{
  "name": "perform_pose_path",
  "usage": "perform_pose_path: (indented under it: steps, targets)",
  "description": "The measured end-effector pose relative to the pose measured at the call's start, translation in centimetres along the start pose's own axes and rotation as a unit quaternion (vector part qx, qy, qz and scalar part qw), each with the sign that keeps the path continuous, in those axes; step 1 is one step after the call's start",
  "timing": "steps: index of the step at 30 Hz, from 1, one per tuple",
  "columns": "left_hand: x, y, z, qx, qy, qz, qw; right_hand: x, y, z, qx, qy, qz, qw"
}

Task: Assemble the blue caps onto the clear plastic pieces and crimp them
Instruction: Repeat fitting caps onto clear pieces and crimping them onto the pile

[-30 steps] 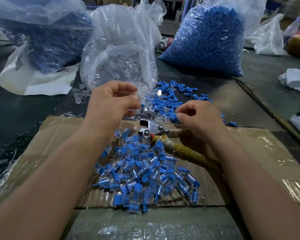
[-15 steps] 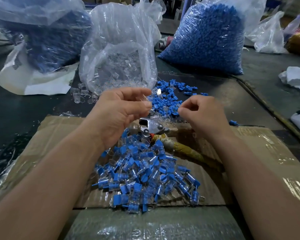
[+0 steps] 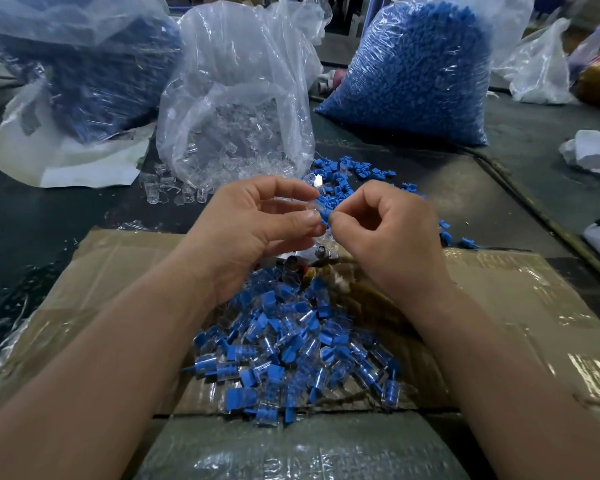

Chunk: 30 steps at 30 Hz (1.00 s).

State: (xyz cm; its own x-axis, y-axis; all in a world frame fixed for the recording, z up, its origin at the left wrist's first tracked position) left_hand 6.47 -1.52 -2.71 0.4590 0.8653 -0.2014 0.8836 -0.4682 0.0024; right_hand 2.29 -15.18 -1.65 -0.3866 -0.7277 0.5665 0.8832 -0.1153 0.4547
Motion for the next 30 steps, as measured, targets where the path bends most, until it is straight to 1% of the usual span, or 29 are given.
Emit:
perform_pose_path:
  steps: [4,8,13,17,21,26,28,30]
  targets:
    - [0.12,-0.09,-0.22,0.001,0.005,0.012,1.0,-0.2,-0.06,0.12,0.007,0.02,0.0,1.0]
    - [0.02,-0.21,-0.27,0.002,-0.002,0.02,1.0,-0.04,0.29,0.12,0.015,0.078,0.011,0.997]
    - [-0.05,-0.21,-0.17,0.005,-0.018,0.013,1.0,-0.35,0.2,0.17,0.036,0.132,0.052,0.989]
    - [-0.11,-0.25,-0.19,0.009,0.008,0.023,1.0,-0.41,0.06,0.28,0.069,0.136,0.027,0.988]
    - [-0.32,-0.38,-0.18,0.008,0.019,0.025,0.999,-0.21,-0.07,0.31,0.088,0.103,0.023,0.991]
    - [-0.36,-0.37,-0.25,0.019,0.01,0.04,0.999,0.01,-0.02,0.32,0.141,0.036,-0.013,0.989]
    - [-0.34,-0.42,-0.32,0.024,0.002,0.046,0.999,0.12,0.04,0.18,0.153,0.023,-0.022,0.988]
    - [-0.37,-0.49,-0.43,0.023,0.017,0.049,0.998,0.33,0.08,-0.01,0.163,0.014,-0.027,0.986]
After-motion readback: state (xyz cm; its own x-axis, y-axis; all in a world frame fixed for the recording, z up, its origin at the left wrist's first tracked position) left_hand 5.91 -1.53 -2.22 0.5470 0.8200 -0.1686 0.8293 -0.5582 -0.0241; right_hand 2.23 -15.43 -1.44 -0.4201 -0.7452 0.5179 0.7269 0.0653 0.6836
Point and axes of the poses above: each hand's wrist, its own y-axis towards the middle knuckle, its own x-axis out of the back of the hand, z = x × y, the point moved 3 cm from there along y, towards the middle knuckle, and after that the axes turned 1 degree about z, right-handed, at the moved point
